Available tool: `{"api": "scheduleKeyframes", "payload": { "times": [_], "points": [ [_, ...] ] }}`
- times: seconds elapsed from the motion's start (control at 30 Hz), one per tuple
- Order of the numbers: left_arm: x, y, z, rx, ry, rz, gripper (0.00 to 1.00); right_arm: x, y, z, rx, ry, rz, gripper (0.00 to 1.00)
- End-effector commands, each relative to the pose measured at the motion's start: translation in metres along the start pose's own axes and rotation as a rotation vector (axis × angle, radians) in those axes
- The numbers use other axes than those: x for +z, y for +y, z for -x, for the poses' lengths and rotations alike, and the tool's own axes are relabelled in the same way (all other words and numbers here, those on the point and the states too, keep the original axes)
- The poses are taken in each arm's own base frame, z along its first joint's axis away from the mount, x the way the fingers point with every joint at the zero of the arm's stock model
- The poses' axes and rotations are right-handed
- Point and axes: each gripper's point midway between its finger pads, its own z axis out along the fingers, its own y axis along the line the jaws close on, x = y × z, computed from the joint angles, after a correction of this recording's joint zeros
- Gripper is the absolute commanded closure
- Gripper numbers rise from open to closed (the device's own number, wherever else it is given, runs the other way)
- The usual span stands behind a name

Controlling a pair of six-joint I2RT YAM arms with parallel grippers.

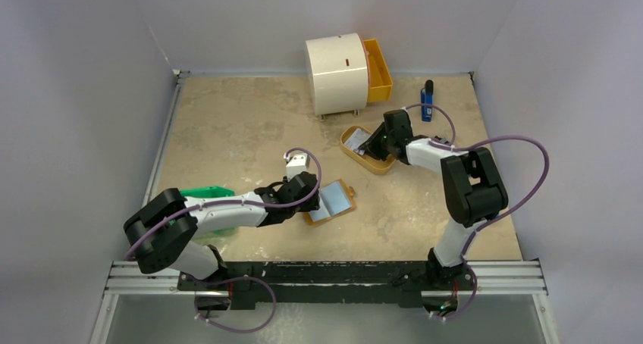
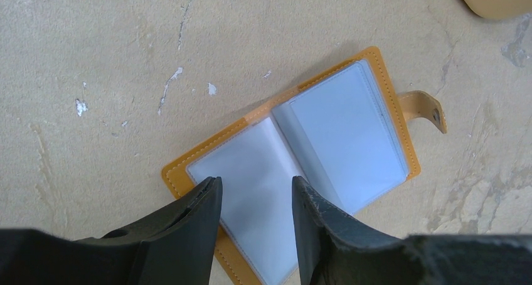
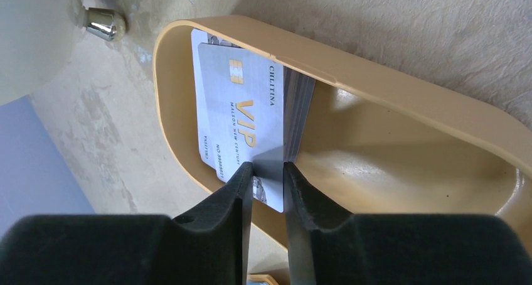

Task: Put the credit cards into the card holder
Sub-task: Pick up the credit card from the storage box.

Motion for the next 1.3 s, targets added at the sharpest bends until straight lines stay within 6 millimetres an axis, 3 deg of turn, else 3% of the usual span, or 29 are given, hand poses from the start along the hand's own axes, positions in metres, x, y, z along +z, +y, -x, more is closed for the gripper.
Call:
{"api": "scheduleKeyframes", "payload": {
  "times": [0.0,0.47,1.13,1.27],
  "points": [
    [-0.004,-0.017,0.016,-0.040,-0.038,-0.041,0.56,-0.010,0.005,0.012,0.013,-0.047,0.026,0.76],
    [-0.004,-0.018,0.018,-0.039,-0.040,-0.040,0.56,-0.028,0.013,0.022,0.001,-0.089,0.062,0.87],
    [-0.005,-0.021,0.020,-0.039,-0.044,-0.045,0.57,-0.037,0.032,0.024,0.013,-0.079,0.133,1.00],
    [-0.006,-0.021,0.022,-0.041,-0.047,-0.044,0.57,-0.053,0.044,0.027,0.062,-0.091,0.176,1.00]
  ]
}}
